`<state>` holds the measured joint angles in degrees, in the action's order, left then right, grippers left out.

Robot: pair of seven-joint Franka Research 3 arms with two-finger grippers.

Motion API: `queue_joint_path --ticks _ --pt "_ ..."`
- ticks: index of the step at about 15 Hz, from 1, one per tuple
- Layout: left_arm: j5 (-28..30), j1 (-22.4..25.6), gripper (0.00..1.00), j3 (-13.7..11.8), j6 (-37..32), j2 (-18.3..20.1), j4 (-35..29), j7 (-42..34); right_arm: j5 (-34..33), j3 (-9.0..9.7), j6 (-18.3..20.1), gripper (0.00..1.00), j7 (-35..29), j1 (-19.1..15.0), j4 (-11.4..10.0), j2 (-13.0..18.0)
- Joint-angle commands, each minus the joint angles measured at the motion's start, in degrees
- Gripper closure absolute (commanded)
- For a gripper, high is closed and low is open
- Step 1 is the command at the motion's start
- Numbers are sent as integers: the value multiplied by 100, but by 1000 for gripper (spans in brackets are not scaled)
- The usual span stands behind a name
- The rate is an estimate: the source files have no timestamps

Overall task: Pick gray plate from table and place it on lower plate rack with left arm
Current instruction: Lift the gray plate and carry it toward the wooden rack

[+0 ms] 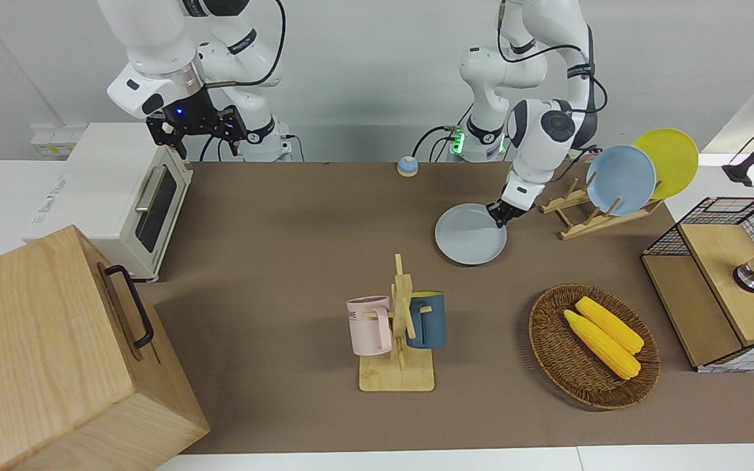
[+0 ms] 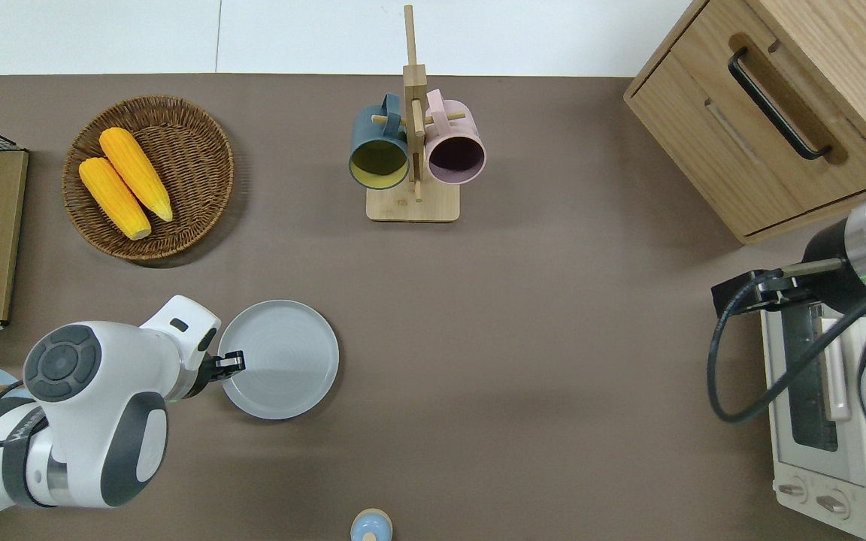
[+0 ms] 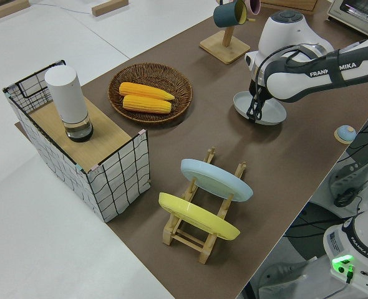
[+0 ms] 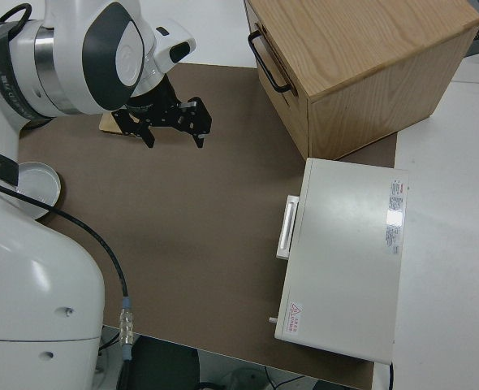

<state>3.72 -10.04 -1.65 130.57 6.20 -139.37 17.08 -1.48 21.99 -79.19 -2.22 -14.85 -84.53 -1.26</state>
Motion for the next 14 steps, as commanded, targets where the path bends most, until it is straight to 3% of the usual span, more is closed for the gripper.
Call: queue_joint_path --ticks 1,9,14 --pt "6 29 1000 -37 -557 302 216 49 -37 121 62 17 -68 -132 41 12" --pt "-3 222 1000 -90 -3263 504 2131 41 -37 121 62 17 -68 -132 41 12" --pt "-46 327 1000 -81 -3881 654 2529 32 -37 121 62 17 -68 -132 41 12"
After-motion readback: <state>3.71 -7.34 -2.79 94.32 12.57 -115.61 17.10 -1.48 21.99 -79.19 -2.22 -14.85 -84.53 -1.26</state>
